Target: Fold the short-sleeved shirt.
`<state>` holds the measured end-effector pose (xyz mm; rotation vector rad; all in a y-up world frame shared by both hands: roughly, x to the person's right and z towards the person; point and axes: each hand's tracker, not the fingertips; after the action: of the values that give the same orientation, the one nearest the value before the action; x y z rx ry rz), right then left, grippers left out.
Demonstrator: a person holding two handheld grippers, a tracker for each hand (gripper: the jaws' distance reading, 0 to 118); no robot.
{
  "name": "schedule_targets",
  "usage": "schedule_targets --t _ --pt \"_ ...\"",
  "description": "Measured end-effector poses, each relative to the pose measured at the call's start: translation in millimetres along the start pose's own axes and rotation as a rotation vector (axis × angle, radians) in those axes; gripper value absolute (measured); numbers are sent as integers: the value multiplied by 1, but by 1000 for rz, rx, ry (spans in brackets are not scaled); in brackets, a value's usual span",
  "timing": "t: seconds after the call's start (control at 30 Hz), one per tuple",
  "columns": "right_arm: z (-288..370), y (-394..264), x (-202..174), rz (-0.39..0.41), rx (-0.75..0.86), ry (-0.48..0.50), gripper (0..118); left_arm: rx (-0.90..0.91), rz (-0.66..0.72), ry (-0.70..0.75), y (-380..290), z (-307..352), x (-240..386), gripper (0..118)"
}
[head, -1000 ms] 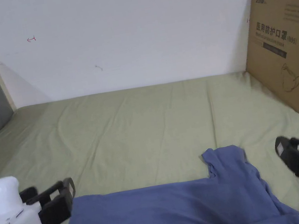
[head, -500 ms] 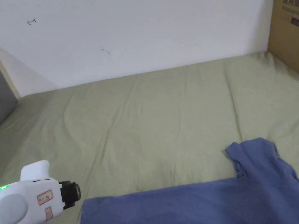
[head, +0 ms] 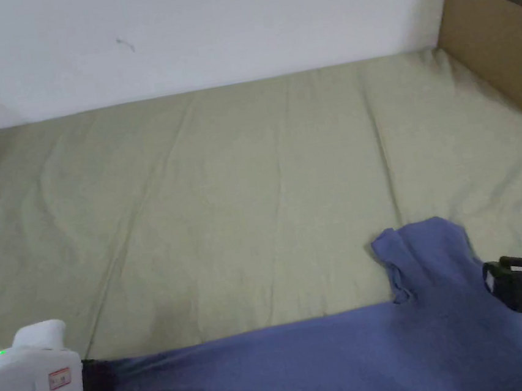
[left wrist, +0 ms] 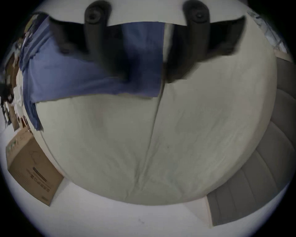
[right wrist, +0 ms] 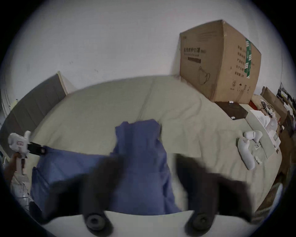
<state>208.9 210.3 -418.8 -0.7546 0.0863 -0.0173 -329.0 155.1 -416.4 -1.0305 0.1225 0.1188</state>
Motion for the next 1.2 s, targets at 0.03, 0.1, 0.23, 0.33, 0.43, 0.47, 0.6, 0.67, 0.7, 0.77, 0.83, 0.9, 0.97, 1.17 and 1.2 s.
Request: schedule_targets --t 0.03,0.1,0.23,0.33,0.43,0.47,0.6,0.67,0.7,0.77,0.83,0.9,0.97,1.17,1.2 --pt "-15 3 3 17 -59 -20 114 8 12 -55 0 5 1 2" --pt "-35 9 10 20 -113 -44 114 11 40 -56 2 13 -2 2" --pt "-80 13 15 52 -312 -68 112 35 33 -62 2 26 -1 2" --pt "-94 10 11 75 -349 -65 67 34 56 -72 1 28 -5 2" --pt "-90 8 1 52 -360 49 10 31 52 -69 -2 34 -6 2" --pt "-84 9 -5 85 -348 28 9 35 48 -71 -1 36 -7 2" --pt "-49 19 -10 144 -279 30 8 65 45 -72 -4 66 -9 2" --pt "-24 26 -2 83 -246 63 8 86 55 -82 -8 87 -13 2" --pt "-9 27 4 52 -224 75 8 100 63 -88 -11 99 -15 2" --pt "23 27 16 27 -193 92 8 127 72 -99 -20 125 -18 2" --pt "56 22 26 4 -168 113 8 151 80 -124 -34 151 -22 2" --pt "95 10 27 -19 -139 136 8 160 86 -143 -51 176 -22 2" --pt "130 -7 31 -28 -118 145 8 174 77 -149 -76 199 -21 2" --pt "178 -72 31 -23 -131 146 8 131 31 -112 -151 214 -17 2" --pt "178 -83 29 -15 -147 137 8 103 32 -113 -161 209 -18 2"
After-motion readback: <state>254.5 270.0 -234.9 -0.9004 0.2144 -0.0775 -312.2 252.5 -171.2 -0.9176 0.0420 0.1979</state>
